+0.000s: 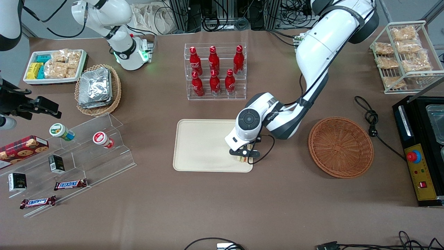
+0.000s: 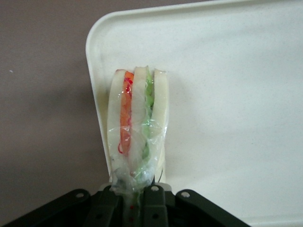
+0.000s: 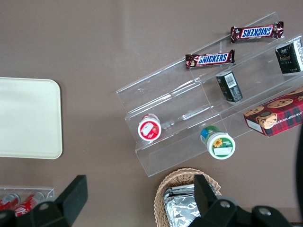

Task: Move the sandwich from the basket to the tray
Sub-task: 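Lower the sandwich onto the tray and open the left gripper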

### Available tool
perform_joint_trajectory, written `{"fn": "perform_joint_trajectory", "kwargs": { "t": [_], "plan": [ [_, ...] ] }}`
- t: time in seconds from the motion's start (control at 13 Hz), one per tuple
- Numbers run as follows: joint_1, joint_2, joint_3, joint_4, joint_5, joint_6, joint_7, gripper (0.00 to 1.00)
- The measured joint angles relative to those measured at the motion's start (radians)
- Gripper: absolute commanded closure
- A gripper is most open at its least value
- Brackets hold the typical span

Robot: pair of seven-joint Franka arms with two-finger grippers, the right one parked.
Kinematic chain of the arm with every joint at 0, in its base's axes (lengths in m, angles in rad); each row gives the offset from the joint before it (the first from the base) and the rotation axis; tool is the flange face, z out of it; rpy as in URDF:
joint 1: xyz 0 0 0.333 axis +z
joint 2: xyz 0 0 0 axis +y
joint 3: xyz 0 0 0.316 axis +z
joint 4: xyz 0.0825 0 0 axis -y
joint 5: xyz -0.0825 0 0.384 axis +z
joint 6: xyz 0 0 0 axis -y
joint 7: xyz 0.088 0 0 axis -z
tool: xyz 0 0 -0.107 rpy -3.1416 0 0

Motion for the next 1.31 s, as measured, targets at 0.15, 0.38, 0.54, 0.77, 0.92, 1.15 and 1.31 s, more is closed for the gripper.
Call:
{"fn": "perform_joint_trajectory", "kwargs": {
  "t": [0.15,0.38,0.54,0.77,0.92,1.15,1.31],
  "plan": [
    [-0.005,0.001,0.0,0.006,0.001,0.0,-0.008,0.22],
    [-0.009,0.001,0.0,0.013,0.012,0.001,-0.039,0.0],
    [-0.01,-0.001,0.0,0.022,0.021,0.001,-0.047,0.0],
    [-0.01,-0.026,0.0,0.036,0.024,-0.038,-0.05,0.0],
    [-0.008,-0.066,0.0,0.041,0.025,-0.094,-0.05,0.0],
    [0.015,-0.162,0.003,0.029,0.025,-0.264,-0.051,0.0],
    [0.042,-0.232,0.004,-0.033,0.025,-0.276,-0.051,0.0]
  ]
}}
